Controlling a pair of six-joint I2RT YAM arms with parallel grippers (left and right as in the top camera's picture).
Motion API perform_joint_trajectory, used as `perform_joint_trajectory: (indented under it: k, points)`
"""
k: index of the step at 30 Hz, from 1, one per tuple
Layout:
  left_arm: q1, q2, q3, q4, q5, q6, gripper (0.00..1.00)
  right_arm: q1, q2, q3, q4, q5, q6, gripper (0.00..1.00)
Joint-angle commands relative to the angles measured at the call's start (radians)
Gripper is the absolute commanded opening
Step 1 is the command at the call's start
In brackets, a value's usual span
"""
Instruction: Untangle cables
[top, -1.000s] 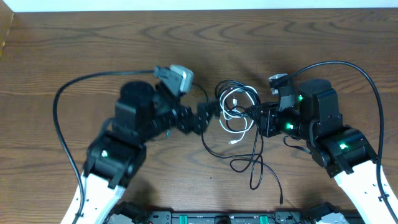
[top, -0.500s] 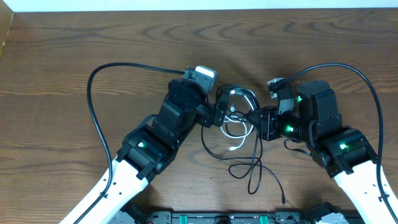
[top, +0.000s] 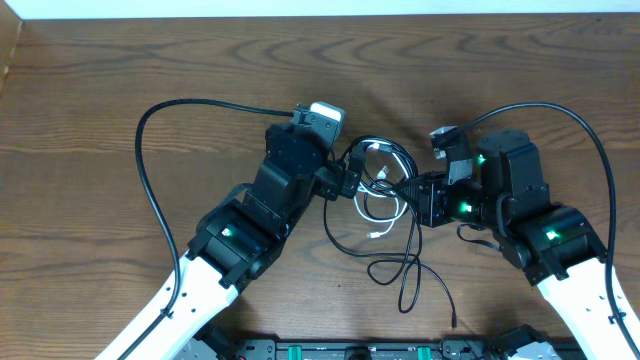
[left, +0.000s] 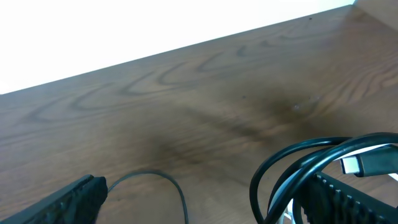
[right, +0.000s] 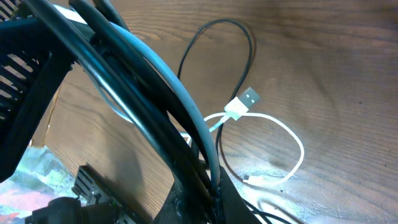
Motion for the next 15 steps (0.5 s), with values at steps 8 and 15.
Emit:
perform_joint_trajectory:
  k: [8, 15]
  points:
    - [0.004, 0.047, 0.021, -0.028, 0.076, 0.005, 0.59, 0.002, -0.007, 0.007, 0.004, -0.021, -0.005, 0.01]
    - [0.004, 0.026, 0.021, -0.058, 0.076, 0.005, 0.08, 0.002, -0.007, 0.007, 0.011, 0.049, 0.037, 0.01]
